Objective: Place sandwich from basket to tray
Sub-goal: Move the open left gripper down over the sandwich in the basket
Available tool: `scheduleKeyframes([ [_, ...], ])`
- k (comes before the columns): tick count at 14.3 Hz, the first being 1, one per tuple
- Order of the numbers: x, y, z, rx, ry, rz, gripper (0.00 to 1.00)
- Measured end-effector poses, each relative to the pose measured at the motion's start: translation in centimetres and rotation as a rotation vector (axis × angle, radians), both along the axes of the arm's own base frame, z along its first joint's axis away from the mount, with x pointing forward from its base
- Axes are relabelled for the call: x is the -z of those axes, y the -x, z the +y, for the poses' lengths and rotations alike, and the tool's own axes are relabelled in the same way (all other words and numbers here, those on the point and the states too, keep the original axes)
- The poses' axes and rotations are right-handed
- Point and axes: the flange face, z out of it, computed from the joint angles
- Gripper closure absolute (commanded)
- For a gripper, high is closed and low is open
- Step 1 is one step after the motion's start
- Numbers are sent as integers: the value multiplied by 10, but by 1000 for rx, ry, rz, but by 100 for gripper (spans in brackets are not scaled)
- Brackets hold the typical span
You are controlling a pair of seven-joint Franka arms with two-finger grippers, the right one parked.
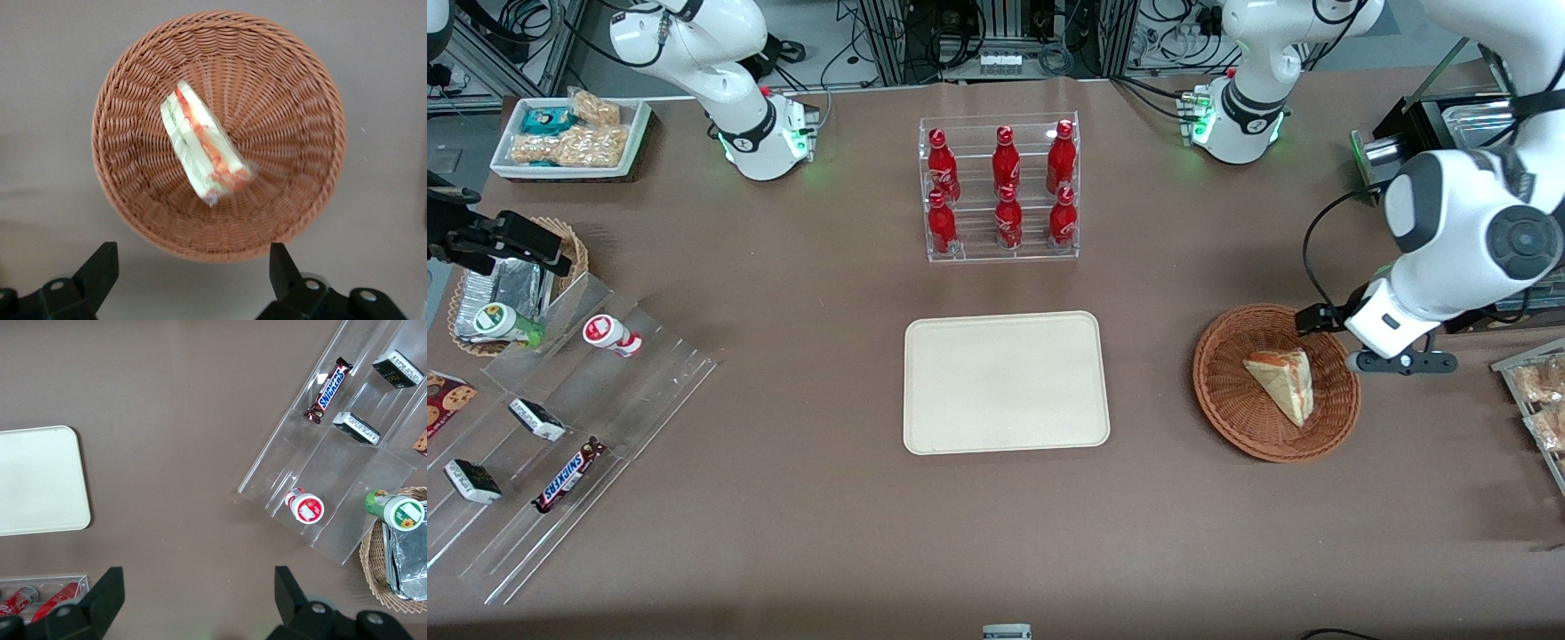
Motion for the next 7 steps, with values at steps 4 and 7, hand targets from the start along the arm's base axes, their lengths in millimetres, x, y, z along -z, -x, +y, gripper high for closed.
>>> scheduleKeyframes([
  [4,41,2,-1,-204,-10,-29,0],
  [7,57,-5,-2,-420,-15,-50,0],
])
